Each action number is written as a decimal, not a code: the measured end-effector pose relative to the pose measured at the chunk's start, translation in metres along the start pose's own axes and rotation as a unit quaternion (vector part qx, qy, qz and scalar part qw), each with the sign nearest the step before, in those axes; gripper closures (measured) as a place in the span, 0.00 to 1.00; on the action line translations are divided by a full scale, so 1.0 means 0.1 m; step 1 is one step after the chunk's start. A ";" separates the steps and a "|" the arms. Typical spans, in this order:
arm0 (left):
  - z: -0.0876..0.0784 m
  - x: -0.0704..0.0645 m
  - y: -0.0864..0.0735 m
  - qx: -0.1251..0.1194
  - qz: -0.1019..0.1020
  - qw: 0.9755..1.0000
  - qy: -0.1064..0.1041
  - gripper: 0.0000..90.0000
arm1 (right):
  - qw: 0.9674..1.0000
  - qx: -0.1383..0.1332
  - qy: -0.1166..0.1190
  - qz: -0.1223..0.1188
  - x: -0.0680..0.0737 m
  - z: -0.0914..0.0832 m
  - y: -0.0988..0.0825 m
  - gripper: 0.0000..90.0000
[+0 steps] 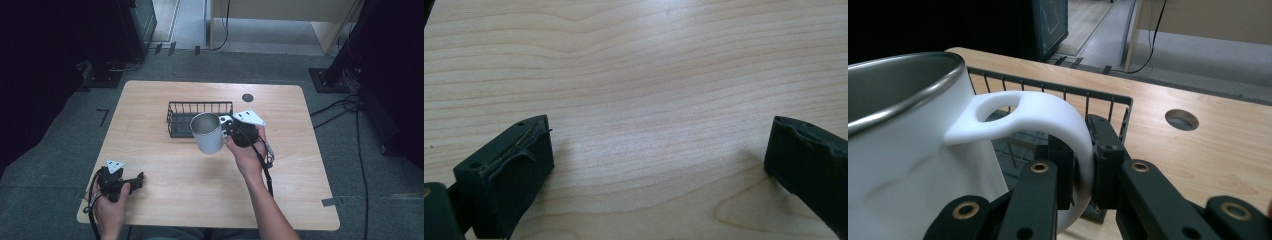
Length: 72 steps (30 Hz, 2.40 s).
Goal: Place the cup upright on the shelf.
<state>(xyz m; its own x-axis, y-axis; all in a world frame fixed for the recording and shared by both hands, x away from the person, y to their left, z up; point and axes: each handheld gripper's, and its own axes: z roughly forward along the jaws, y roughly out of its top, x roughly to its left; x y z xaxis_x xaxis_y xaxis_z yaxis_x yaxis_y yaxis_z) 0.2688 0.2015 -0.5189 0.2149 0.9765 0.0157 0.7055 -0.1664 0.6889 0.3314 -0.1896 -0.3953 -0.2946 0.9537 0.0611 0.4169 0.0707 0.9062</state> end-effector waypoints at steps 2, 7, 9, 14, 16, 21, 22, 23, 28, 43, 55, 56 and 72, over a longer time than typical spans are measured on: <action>0.00 0.00 0.00 -0.001 -0.001 1.000 0.000 0.00 | 1.000 0.000 0.001 0.001 0.01 0.01 0.02 0.92; 0.00 0.00 0.00 0.000 -0.001 1.000 0.000 0.00 | 1.000 -0.004 0.004 -0.001 0.07 0.10 0.16 0.92; 0.00 0.00 0.00 0.000 -0.001 1.000 0.000 0.00 | 1.000 -0.004 0.004 0.001 0.08 0.11 0.18 0.91; 0.00 0.00 0.00 -0.001 -0.001 1.000 0.000 0.00 | 1.000 -0.008 0.000 0.001 0.13 0.23 0.30 0.92; 0.00 0.00 0.00 0.000 -0.001 1.000 0.000 0.00 | 1.000 -0.009 -0.003 0.003 0.14 0.27 0.35 0.92; 0.00 0.00 0.00 0.000 0.000 1.000 0.000 0.00 | 1.000 -0.015 -0.007 0.011 0.16 0.36 0.42 0.92; 0.00 0.00 0.00 0.000 -0.001 1.000 0.000 0.00 | 1.000 -0.016 -0.009 0.011 0.17 0.38 0.43 0.92; 0.00 0.00 0.00 0.000 -0.001 1.000 0.000 0.00 | 1.000 -0.017 -0.010 0.012 0.17 0.40 0.45 0.92; 0.00 0.00 0.00 0.000 -0.001 1.000 0.000 0.00 | 1.000 -0.019 -0.017 0.016 0.16 0.49 0.50 0.92; 0.00 0.00 0.00 0.000 0.000 1.000 0.000 0.00 | 0.997 -0.022 -0.057 0.048 0.18 0.84 0.56 0.92; 0.00 0.00 0.00 0.000 -0.001 1.000 0.000 0.00 | 0.992 -0.024 -0.097 0.076 0.21 1.11 0.47 0.92; 0.00 0.00 0.00 0.000 -0.001 1.000 0.000 0.00 | 0.992 -0.024 -0.097 0.076 0.21 1.11 0.47 0.92; 0.00 0.00 0.00 0.000 0.000 1.000 0.000 0.00 | 0.984 -0.037 -0.133 0.114 0.26 1.24 0.17 0.92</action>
<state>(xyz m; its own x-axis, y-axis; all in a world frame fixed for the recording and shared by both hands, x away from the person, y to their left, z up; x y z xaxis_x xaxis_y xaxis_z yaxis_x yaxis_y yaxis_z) 0.2688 0.2015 -0.5190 0.2143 0.9766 0.0154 0.7057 -0.1657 0.6889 0.4375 -0.1275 -0.4300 0.0378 0.9858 0.1635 0.3794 -0.1655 0.9103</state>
